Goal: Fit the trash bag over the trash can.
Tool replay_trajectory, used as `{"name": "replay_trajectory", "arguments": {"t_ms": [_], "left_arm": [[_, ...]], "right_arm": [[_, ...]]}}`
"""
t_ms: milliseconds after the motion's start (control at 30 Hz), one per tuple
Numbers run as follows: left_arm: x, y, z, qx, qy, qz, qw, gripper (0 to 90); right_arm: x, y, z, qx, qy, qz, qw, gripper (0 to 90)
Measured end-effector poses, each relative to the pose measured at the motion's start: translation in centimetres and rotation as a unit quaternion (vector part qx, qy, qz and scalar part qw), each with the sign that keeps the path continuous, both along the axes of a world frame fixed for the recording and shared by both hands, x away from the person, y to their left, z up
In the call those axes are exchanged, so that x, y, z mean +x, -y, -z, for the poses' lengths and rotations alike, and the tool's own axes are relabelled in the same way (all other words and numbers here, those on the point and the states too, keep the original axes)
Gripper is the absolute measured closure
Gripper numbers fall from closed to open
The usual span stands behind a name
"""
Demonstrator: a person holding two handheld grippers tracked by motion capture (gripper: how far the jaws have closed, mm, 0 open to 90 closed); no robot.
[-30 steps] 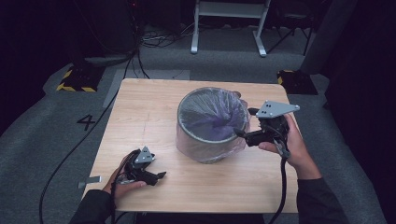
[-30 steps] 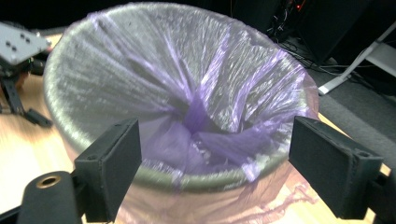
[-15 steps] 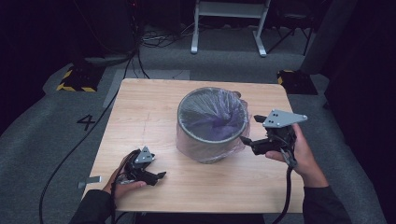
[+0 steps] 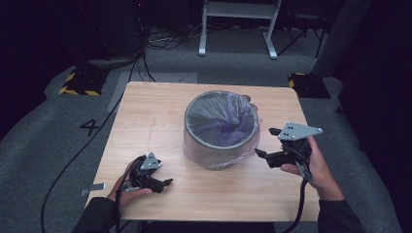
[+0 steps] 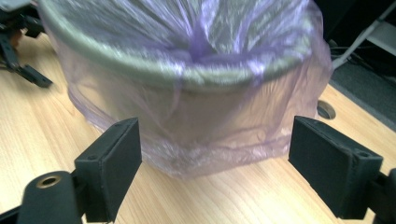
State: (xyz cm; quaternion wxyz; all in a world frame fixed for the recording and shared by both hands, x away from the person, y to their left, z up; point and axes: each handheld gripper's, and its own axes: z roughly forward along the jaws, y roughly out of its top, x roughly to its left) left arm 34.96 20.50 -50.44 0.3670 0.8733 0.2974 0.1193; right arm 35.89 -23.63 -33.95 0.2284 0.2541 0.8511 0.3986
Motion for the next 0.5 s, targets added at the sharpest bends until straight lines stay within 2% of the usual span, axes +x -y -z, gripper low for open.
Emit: {"name": "replay_trajectory", "arguments": {"t_ms": [167,267,500], "left_arm": [[0.0,0.0,0.0,0.0,0.0,0.0,1.0,13.9],[0.0,0.0,0.0,0.0,0.0,0.0,1.0,13.9],[0.0,0.0,0.0,0.0,0.0,0.0,1.0,13.9]], "right_arm": [[0.1,0.4,1.1,-0.003,-0.011,0.005,0.9999,17.6],[0.3,0.6,2.0,-0.015,-0.015,0.011,0.9997,17.6],[0.8,1.1,4.5,-0.027,-0.04,0.026,0.9985,18.2]]}}
